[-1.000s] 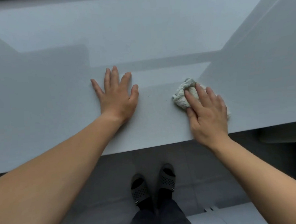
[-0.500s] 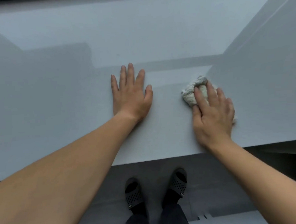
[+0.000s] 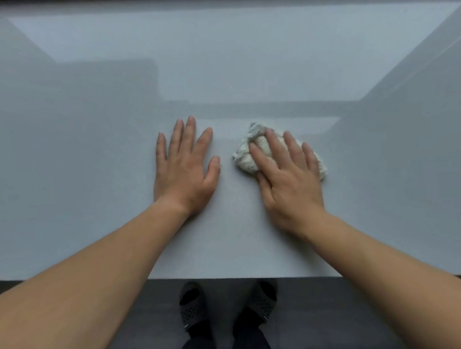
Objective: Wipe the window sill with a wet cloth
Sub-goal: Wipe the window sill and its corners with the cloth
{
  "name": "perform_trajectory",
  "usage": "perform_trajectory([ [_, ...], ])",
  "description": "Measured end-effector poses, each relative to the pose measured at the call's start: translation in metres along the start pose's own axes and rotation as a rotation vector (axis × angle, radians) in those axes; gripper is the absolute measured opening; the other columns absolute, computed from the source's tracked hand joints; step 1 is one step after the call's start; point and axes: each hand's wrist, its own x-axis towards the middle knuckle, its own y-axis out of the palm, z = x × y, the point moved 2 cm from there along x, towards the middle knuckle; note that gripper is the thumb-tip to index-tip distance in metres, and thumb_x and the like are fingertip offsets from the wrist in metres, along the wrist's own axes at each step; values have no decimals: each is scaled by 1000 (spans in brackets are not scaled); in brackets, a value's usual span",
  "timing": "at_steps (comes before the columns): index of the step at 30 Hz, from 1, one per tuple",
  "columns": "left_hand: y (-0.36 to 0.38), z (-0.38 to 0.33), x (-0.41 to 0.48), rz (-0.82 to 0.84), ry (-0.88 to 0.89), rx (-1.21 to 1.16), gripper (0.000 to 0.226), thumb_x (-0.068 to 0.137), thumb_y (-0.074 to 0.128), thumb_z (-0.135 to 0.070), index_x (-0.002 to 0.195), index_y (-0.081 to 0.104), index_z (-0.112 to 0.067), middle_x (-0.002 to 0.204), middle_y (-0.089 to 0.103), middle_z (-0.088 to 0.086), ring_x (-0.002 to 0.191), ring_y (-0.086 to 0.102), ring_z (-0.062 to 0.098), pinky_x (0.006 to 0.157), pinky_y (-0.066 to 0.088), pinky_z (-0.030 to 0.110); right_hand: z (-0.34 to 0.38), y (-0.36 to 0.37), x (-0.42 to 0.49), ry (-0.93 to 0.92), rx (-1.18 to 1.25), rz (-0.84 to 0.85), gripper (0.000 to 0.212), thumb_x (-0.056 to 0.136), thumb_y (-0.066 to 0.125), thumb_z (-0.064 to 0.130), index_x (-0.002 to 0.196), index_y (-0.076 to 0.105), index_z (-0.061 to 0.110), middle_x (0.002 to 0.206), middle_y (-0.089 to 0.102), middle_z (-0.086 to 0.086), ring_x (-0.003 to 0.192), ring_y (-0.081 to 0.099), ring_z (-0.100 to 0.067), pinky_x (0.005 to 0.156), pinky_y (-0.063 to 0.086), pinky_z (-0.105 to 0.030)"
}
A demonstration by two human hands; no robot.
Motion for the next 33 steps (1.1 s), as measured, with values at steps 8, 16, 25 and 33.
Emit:
perform_trajectory([
  [8,0,-2,1,14,-10,28,65,94,24,-50,155,21,-27,166,2,1,152,-7,16,121,-4,49,-25,-11,69,299,70,-42,52,99,36,36,150,30,41,165,13,7,152,8,-26,121,1,-47],
  [16,0,0,1,-13,13,-5,63,94,26,-50,152,31,-25,165,14,5,153,3,20,121,0,53,-31,-12,85,-118,-22,60,51,99,38,41,150,32,42,163,20,8,151,15,-24,121,5,-42],
  [25,-26,7,92,-173,-20,-116,50,91,37,-39,133,55,-18,155,38,10,147,26,27,119,3,56,-14,-10,134,-76,2,52,52,99,33,43,151,29,42,164,17,9,151,13,-23,122,5,-44],
  [33,-13,3,173,43,-56,55,63,97,23,-48,156,10,-28,166,-5,4,151,-13,23,120,-8,53,-42,-19,209,353,43,-81,52,100,35,38,151,30,40,165,14,6,151,10,-27,121,3,-48],
])
